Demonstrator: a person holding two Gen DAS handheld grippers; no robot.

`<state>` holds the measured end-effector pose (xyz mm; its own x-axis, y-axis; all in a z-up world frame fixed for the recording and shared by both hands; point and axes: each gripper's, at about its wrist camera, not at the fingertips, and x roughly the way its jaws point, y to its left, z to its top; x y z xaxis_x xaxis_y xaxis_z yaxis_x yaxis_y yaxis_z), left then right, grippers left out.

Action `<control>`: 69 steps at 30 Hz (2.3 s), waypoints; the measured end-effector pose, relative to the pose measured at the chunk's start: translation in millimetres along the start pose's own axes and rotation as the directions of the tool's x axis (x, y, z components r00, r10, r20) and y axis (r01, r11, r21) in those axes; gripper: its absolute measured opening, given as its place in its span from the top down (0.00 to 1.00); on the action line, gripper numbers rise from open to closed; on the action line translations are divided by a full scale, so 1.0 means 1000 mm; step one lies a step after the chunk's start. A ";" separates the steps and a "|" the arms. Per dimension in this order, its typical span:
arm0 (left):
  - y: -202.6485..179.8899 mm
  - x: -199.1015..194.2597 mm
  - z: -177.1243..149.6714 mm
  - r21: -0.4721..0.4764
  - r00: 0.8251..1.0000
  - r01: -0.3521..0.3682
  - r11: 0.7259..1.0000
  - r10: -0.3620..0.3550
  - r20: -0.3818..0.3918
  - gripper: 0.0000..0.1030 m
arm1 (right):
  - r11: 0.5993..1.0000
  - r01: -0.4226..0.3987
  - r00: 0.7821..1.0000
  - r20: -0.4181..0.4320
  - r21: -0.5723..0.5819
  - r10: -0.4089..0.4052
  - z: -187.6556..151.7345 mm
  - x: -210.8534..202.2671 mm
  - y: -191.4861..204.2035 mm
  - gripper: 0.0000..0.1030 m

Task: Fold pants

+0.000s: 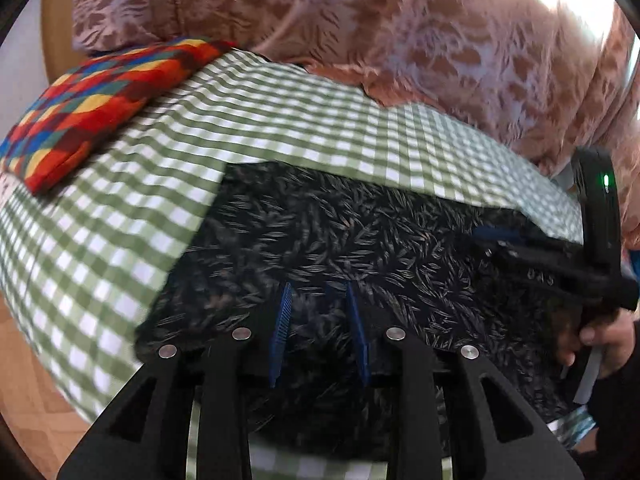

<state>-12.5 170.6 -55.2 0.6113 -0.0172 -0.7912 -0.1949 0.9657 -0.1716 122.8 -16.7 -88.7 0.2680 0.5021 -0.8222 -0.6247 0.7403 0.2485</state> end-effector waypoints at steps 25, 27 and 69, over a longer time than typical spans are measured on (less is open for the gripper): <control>-0.029 0.006 -0.001 0.040 0.999 -0.045 0.998 0.045 0.005 0.68 | 0.994 0.019 0.993 0.114 0.111 -0.032 -0.015 -0.049 -0.033 0.47; -0.035 0.002 -0.002 0.048 0.999 -0.037 0.998 0.037 0.013 0.68 | 0.990 0.031 0.992 0.116 0.137 -0.047 -0.022 -0.059 -0.044 0.47; -0.192 0.050 -0.018 0.217 0.961 0.270 0.938 -0.247 -0.127 0.54 | 0.748 0.471 0.835 0.036 0.468 -0.549 -0.165 -0.183 -0.202 0.44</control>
<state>42.2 -20.0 -72.6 0.5384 -0.2881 -0.7919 0.1488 0.9575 -0.2471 78.3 -331.9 -72.6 0.5935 0.0291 -0.8043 0.0024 0.9993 0.0379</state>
